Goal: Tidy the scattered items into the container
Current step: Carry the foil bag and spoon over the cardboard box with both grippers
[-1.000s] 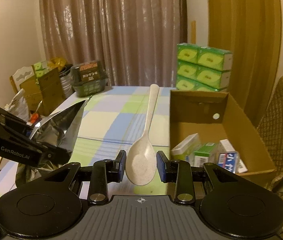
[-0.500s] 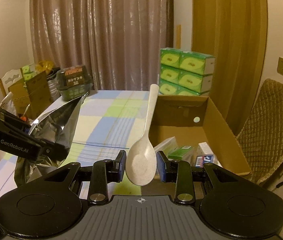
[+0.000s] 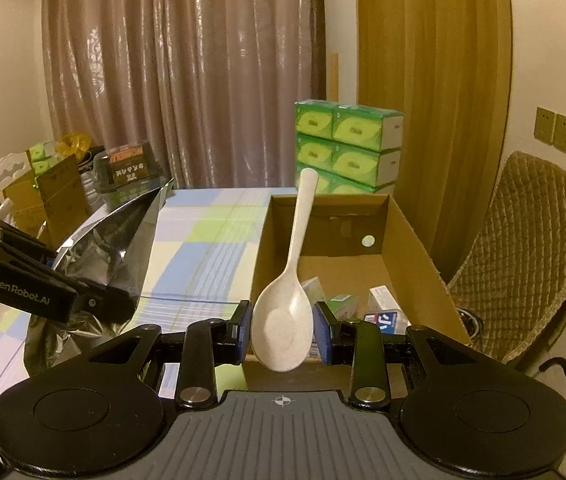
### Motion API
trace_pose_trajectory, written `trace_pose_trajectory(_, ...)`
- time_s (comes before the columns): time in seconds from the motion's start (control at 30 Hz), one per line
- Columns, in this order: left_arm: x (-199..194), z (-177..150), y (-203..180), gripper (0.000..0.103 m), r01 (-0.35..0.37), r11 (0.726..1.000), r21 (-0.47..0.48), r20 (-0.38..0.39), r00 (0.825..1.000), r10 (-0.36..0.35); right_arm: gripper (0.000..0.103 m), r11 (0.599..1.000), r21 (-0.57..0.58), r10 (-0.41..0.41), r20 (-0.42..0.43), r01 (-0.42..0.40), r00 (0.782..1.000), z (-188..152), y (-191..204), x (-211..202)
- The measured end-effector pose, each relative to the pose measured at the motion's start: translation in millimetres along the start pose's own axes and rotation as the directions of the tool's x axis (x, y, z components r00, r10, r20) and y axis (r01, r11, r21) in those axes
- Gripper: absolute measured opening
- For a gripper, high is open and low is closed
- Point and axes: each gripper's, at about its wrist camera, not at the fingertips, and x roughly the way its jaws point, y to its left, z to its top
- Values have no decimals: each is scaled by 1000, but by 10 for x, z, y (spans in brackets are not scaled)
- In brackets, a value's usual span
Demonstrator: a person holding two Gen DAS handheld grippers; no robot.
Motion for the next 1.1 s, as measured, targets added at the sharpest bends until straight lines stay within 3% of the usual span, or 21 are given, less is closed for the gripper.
trace_pose_trajectory(0.53, 286, 437, -65, 37, 46, 997, -55, 0, 999, -46, 30, 1000, -7, -29, -17, 29, 999, 175, -435, 192)
trace_pose_trajectory(1.1, 1029, 1095, -137, 37, 138, 979, -152, 18, 990, -137, 30, 997, -57, -56, -59, 53, 997, 385, -870, 744)
